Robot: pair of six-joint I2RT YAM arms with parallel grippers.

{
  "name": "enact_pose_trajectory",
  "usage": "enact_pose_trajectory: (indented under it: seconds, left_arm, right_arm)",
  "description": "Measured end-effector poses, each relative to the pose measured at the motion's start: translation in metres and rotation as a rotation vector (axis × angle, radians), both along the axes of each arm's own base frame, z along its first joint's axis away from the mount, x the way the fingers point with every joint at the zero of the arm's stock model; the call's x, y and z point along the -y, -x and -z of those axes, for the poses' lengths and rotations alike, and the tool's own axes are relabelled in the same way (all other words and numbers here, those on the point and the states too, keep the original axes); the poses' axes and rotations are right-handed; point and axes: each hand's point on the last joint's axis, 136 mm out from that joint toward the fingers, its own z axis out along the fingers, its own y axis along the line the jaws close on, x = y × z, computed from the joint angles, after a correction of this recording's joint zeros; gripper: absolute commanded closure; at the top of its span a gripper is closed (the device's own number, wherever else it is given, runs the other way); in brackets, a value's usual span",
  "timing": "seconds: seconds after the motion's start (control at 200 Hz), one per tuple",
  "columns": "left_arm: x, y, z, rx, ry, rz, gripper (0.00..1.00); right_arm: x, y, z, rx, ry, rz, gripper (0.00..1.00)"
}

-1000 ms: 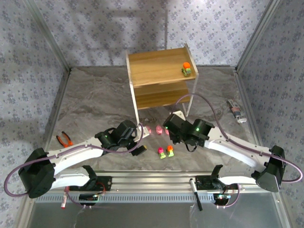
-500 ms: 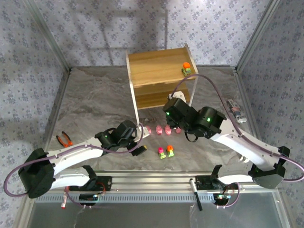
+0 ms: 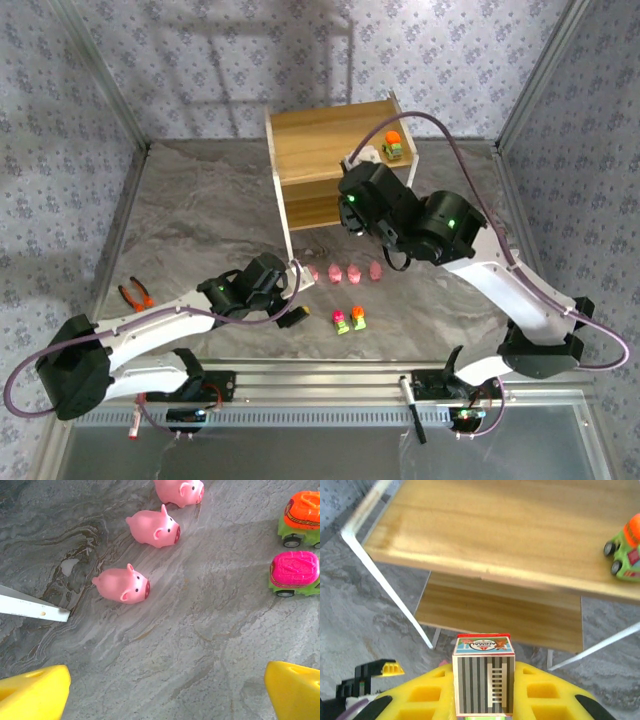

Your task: Place and organize the plastic toys onto the shelf

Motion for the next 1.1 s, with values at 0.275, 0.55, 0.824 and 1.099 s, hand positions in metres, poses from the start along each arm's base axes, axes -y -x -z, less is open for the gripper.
enact_pose_trajectory:
  seconds: [0.275,0.55,0.824,1.099]
  left_arm:
    - [0.0,0.0,-0.003,0.006,0.008,0.0,0.0]
    - [-0.002,-0.001,-0.005,0.019,0.01,-0.003,0.01]
    - [-0.003,0.0,-0.003,0.024,0.001,0.002,0.0]
    - [-0.006,-0.016,-0.016,0.114,0.007,-0.033,0.0]
  right_arm:
    - [0.008,-0.028,-0.032,0.055,0.037,0.055,0.76]
    - [0.029,-0.07,-0.029,0.026,0.098,0.151,0.76]
    - [0.04,-0.091,-0.023,-0.023,0.084,0.168,0.76]
    - [0.044,-0.115,0.002,-0.113,0.061,0.17,0.76]
